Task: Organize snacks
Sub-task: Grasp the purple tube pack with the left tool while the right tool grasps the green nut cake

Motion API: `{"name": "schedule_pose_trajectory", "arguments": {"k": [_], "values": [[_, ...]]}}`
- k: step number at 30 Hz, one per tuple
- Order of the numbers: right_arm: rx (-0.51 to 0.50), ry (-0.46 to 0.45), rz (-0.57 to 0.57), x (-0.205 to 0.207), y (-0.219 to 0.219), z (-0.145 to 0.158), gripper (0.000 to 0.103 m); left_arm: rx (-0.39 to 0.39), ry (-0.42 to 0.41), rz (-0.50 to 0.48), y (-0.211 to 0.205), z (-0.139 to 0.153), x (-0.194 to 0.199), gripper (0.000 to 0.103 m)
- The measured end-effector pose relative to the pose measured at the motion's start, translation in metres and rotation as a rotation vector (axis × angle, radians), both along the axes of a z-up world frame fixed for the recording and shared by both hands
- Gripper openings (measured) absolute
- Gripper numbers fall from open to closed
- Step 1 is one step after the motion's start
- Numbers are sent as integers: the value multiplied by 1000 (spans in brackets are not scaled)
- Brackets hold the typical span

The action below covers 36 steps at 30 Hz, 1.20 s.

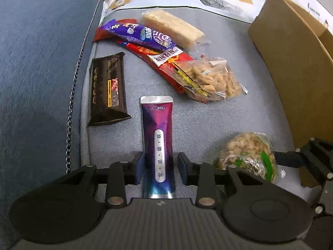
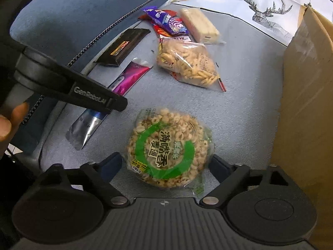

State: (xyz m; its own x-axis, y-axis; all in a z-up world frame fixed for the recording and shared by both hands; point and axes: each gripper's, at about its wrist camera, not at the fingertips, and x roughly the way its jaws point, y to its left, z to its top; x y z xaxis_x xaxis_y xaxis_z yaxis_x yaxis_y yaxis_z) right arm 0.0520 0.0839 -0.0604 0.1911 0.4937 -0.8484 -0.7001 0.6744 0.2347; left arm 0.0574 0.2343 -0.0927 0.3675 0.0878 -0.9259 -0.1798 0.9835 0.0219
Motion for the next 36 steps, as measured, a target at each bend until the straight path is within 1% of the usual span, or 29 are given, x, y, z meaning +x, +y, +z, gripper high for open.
{"name": "schedule_pose_trajectory", "arguments": {"k": [1, 2, 6, 8, 10, 13, 15, 20, 36], "values": [[5, -4, 5, -1, 0, 1, 79, 2, -4, -2, 0, 0, 0, 27], [12, -6, 6, 0, 0, 2, 78, -1, -8, -2, 0, 1, -1, 26], [50, -44, -11, -3, -8, 12, 78, -11, -44, 25, 3, 10, -5, 24], [72, -60, -21, -4, -12, 18, 78, -40, -59, 59, 7, 13, -7, 24], [68, -53, -22, -1, -12, 17, 78, -64, -55, 74, 7, 12, -7, 24], [16, -14, -22, 0, -8, 8, 78, -39, -14, 52, 3, 5, -3, 25], [-3, -6, -22, -1, -5, 4, 79, -27, -2, 36, 1, 1, -2, 27], [2, 1, -17, -2, -2, 3, 81, -6, 1, 14, -2, -1, -1, 28], [6, 7, -24, -1, -1, 2, 81, -1, 4, 7, -2, -2, -1, 29]]}}
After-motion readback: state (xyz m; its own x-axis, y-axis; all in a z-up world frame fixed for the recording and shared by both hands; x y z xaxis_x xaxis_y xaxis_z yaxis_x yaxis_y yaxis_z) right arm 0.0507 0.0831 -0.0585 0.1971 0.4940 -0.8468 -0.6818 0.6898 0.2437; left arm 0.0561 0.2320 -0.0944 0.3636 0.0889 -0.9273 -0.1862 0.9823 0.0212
